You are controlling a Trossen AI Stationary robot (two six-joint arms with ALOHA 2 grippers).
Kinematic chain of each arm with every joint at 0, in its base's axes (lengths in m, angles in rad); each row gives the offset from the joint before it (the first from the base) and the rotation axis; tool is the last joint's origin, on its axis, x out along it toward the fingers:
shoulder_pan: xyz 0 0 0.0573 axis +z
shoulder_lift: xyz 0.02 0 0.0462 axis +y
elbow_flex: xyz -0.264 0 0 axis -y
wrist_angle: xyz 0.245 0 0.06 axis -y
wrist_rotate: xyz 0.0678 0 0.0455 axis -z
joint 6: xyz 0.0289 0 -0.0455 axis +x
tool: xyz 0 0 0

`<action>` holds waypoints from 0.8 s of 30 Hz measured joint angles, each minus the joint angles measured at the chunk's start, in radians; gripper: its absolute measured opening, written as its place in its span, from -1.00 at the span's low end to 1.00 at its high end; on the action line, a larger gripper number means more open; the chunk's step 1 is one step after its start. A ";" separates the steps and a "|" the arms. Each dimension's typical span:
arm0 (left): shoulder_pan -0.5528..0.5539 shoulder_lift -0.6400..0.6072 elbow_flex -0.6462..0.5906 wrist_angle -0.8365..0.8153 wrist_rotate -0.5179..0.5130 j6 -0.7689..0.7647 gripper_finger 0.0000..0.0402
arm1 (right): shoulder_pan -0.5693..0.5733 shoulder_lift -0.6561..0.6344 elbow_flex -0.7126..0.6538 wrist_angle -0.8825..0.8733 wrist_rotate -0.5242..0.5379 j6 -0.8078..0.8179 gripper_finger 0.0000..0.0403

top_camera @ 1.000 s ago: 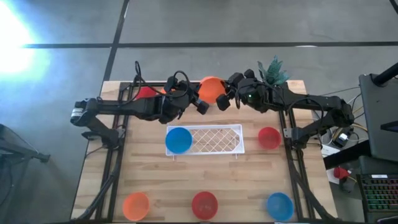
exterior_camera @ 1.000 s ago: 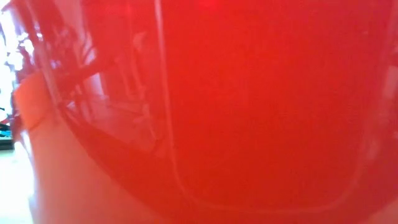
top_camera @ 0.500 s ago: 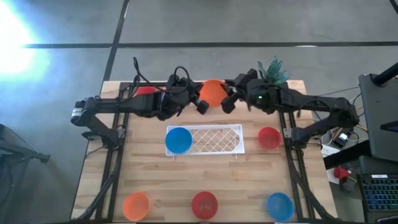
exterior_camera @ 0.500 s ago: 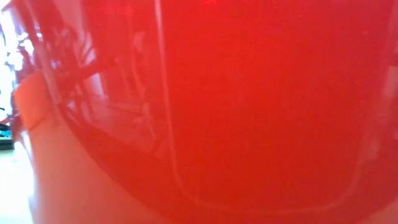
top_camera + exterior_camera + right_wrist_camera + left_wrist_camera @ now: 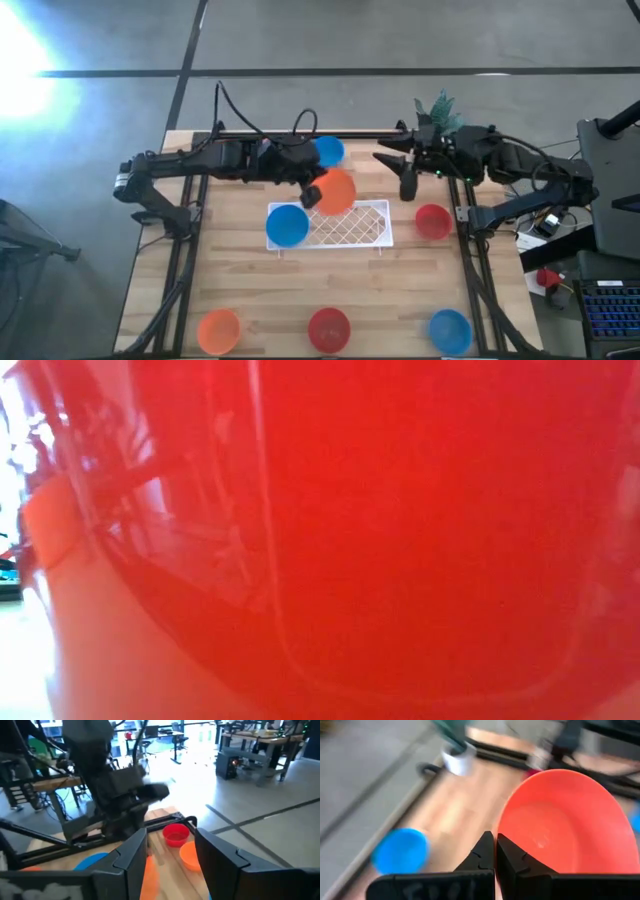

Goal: Pick & Place Mini bowls
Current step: Put the top right orange bowl on the shelf

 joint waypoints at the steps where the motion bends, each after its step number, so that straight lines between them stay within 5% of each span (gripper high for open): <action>1: 0.000 0.000 -0.004 -0.001 0.044 0.000 -1.00 | 0.008 -0.009 0.000 -0.008 -0.001 0.000 -0.20; 10: -0.002 0.051 -0.009 -0.034 0.224 0.000 -1.00 | 0.052 -0.058 0.000 -0.095 -0.006 0.005 -0.25; 24: -0.002 0.144 -0.010 -0.085 0.238 -0.007 -1.00 | 0.060 -0.053 0.000 -0.095 -0.006 0.008 -0.27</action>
